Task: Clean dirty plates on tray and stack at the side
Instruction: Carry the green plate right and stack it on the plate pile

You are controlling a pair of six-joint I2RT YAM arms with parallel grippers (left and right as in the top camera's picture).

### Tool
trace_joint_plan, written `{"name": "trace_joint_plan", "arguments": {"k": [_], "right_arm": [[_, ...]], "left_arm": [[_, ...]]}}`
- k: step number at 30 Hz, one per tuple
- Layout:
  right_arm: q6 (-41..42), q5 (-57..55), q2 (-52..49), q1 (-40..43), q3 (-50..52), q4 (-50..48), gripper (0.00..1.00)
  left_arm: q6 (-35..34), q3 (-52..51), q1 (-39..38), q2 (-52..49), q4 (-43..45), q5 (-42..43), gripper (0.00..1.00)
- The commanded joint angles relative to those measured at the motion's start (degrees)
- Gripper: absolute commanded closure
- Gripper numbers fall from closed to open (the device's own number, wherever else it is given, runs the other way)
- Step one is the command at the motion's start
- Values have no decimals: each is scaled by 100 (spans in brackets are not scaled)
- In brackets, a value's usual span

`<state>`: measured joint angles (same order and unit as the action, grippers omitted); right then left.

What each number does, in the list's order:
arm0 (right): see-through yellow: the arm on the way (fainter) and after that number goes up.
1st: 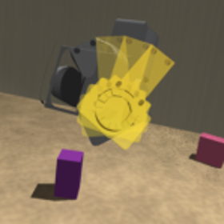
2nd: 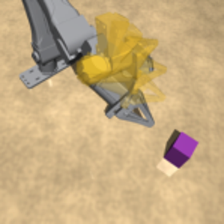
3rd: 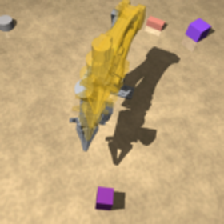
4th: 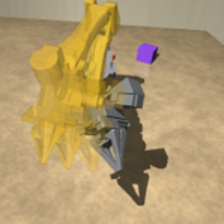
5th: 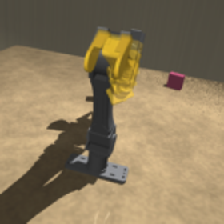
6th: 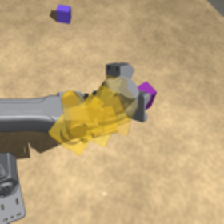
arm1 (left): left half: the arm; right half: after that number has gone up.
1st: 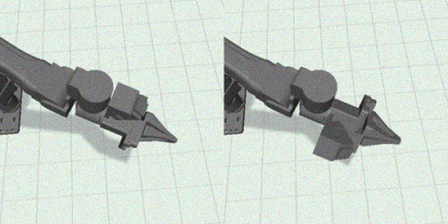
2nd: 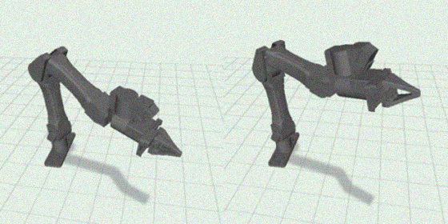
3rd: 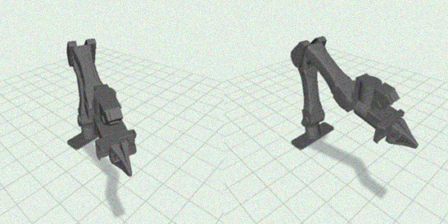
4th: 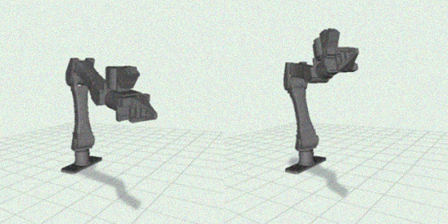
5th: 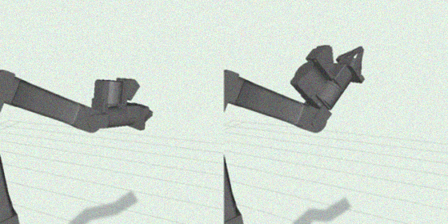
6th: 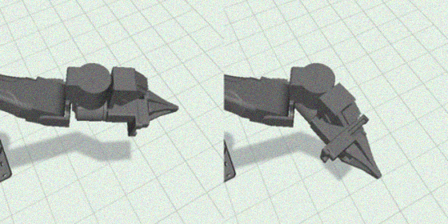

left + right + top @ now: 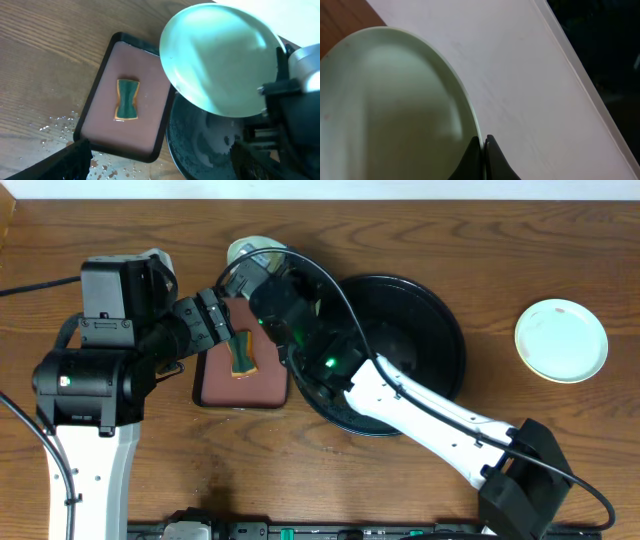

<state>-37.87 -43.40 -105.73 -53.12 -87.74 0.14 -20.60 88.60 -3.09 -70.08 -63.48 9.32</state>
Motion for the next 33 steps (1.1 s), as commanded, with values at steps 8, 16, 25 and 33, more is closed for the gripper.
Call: {"name": "trace_joint_plan", "arguments": {"k": [8, 16, 25, 33], "right_arm": [[59, -125, 136, -90, -81, -61, 99], [3589, 557, 170, 723, -81, 1788, 99], [5998, 6172, 697, 3882, -85, 3224, 99], [6352, 7012, 758, 6765, -79, 4057, 99]], "left_arm": [[57, 57, 28, 0, -20, 55, 11], [57, 57, 28, 0, -20, 55, 11], [57, 57, 28, 0, -20, 55, 11], [57, 57, 28, 0, -20, 55, 11]]}}
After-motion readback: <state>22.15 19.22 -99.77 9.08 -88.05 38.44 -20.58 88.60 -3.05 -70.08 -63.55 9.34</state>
